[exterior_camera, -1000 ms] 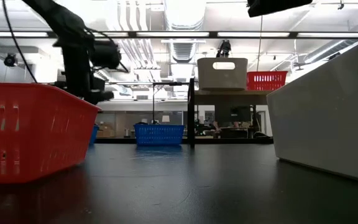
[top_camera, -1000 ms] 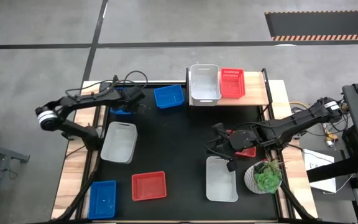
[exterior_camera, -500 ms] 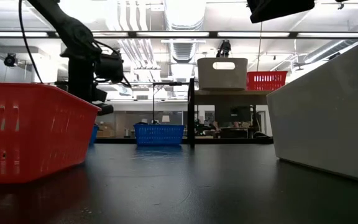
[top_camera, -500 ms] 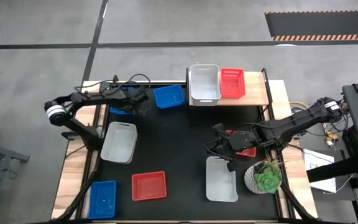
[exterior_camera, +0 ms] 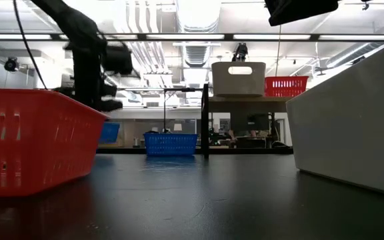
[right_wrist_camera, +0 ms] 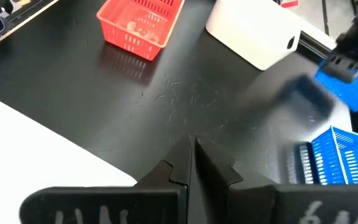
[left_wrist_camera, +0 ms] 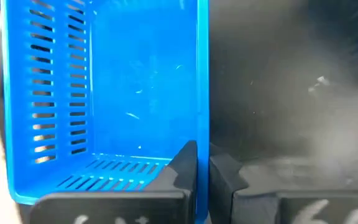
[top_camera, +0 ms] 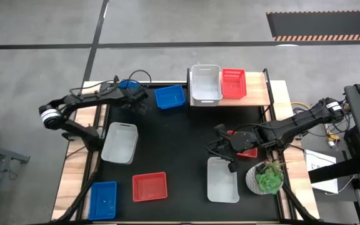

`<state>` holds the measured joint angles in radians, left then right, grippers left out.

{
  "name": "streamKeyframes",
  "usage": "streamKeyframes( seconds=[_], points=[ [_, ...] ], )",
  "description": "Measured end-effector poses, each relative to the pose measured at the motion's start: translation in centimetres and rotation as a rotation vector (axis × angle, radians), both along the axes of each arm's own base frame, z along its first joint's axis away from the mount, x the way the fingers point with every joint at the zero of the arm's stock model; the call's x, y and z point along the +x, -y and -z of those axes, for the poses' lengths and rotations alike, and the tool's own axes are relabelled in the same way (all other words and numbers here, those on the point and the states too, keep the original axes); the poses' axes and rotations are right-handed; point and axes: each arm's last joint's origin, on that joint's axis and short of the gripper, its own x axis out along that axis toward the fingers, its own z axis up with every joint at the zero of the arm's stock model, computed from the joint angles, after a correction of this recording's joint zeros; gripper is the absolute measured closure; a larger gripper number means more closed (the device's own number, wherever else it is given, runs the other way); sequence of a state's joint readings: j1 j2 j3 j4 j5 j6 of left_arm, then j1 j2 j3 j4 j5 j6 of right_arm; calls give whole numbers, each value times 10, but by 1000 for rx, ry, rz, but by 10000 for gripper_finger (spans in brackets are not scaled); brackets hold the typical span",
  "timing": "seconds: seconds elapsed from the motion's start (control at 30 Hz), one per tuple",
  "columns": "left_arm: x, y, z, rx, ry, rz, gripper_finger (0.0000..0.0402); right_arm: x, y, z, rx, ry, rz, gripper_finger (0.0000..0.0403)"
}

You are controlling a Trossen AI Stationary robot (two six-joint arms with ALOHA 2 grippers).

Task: Stack baskets on shelf by color
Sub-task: Put the top left blue bin on the shelf

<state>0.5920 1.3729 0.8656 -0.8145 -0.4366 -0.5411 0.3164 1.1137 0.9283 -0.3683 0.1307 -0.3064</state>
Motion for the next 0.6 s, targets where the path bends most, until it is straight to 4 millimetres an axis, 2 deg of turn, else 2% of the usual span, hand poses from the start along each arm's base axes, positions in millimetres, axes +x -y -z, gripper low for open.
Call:
streamKeyframes(
  seconds=[0.17, 0.3, 0.4, 0.5, 0.6],
  points=[
    [-4, 20, -55, 129, 46, 141, 401, 0, 0, 0, 12, -2, 9, 390],
    [-5, 49, -97, 221, 134, 387, 401, 0, 0, 0, 10, -2, 8, 390],
    [-11, 76, -126, 244, 207, 642, 401, 0, 0, 0, 22, 2, 16, 390],
    [-22, 103, -147, 206, 330, 893, 401, 0, 0, 0, 40, 0, 25, 390],
    [-27, 127, -157, 148, 454, 1096, 401, 0, 0, -1, 50, -5, 24, 385]
  ],
)
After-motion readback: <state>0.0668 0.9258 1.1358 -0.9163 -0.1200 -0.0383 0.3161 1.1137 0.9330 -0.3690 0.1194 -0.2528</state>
